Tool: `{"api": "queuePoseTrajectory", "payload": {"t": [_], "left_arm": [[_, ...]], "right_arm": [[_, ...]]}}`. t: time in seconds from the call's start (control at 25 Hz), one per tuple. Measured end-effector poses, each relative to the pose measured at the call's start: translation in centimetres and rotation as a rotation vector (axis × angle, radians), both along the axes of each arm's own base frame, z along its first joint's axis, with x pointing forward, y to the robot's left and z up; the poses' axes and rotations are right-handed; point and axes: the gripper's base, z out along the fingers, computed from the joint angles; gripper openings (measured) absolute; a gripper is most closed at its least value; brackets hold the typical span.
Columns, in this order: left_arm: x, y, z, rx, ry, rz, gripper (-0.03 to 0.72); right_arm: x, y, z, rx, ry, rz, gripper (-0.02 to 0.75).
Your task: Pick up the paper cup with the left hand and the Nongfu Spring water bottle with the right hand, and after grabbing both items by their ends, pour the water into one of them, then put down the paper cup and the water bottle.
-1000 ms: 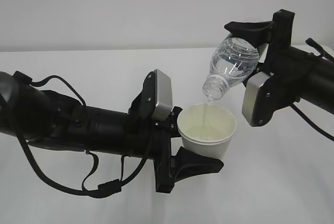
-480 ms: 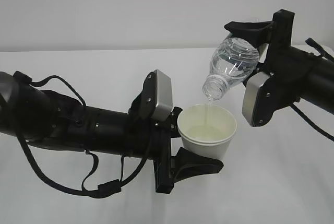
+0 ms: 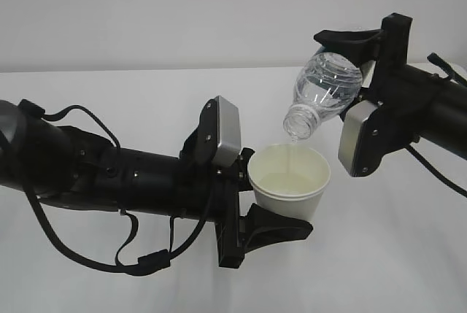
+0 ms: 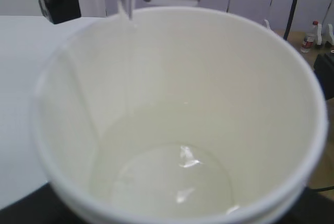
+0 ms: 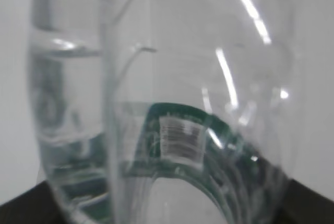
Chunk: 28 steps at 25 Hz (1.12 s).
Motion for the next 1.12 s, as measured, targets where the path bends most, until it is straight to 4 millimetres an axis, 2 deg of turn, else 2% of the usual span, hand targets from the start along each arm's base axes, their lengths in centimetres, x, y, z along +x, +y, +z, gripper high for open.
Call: {"api": "queuePoseTrajectory", "payload": {"t": [1.12], "left_arm": [[0.19, 0.01, 0.01, -0.001, 0.006, 0.023, 0.484]], "right_arm": [[-0.01, 0.02, 0.07, -0.011, -0.018, 0.003, 0.483]]}}
